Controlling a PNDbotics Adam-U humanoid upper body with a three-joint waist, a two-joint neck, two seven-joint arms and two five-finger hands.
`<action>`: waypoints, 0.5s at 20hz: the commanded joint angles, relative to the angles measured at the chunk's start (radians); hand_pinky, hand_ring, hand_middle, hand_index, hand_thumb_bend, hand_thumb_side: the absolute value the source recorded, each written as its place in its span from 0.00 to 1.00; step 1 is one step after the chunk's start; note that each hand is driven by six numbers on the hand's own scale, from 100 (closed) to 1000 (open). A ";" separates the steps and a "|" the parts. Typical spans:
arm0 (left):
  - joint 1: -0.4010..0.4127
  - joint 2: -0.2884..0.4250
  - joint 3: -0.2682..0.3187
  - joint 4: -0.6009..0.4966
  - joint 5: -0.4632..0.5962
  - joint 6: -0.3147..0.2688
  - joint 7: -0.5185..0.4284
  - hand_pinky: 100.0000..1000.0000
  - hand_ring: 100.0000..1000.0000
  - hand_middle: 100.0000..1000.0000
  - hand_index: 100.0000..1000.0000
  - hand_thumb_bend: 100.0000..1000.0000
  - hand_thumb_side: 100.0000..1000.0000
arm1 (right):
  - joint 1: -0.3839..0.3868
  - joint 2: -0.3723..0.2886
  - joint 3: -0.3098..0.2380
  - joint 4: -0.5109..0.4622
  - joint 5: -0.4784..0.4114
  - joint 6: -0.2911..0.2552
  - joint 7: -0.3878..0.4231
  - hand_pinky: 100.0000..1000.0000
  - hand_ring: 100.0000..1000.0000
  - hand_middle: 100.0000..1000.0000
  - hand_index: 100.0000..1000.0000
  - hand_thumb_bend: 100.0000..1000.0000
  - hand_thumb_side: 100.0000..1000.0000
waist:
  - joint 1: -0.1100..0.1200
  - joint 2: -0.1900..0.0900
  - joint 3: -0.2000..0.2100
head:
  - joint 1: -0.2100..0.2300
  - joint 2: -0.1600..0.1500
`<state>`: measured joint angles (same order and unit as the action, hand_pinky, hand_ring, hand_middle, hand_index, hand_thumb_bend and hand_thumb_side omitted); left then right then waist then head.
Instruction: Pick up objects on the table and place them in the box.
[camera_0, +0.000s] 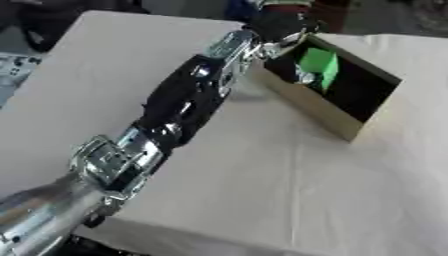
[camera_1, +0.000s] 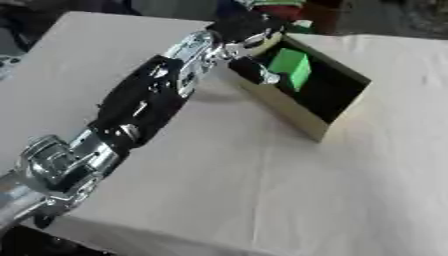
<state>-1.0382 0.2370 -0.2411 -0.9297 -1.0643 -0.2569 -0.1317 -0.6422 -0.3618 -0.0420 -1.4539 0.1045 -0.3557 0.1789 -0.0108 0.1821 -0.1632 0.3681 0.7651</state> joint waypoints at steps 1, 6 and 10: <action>-0.021 0.032 0.003 -0.038 0.022 0.003 0.010 0.71 0.68 0.76 0.94 0.38 0.57 | -0.016 -0.013 -0.007 -0.008 0.003 -0.001 -0.002 0.60 0.84 0.59 0.81 0.00 0.23 | -0.004 -0.022 0.003 | 0.002 0.005; -0.031 0.055 0.019 -0.067 0.047 0.016 0.016 0.70 0.64 0.72 0.91 0.19 0.50 | -0.006 -0.016 -0.013 -0.005 0.004 0.001 -0.006 0.60 0.84 0.59 0.81 0.00 0.23 | -0.006 -0.030 0.023 | -0.009 0.005; -0.007 0.153 0.069 -0.166 0.108 -0.015 0.076 0.69 0.64 0.70 0.90 0.14 0.49 | 0.011 -0.031 -0.026 -0.005 0.008 0.003 -0.018 0.60 0.84 0.59 0.81 0.00 0.24 | -0.005 -0.038 0.084 | -0.039 0.005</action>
<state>-1.0274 0.3451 -0.1916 -1.0521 -0.9757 -0.2648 -0.0749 -0.6200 -0.3584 -0.0555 -1.4483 0.1076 -0.3529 0.1679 -0.0149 0.1657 -0.0740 0.3379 0.7651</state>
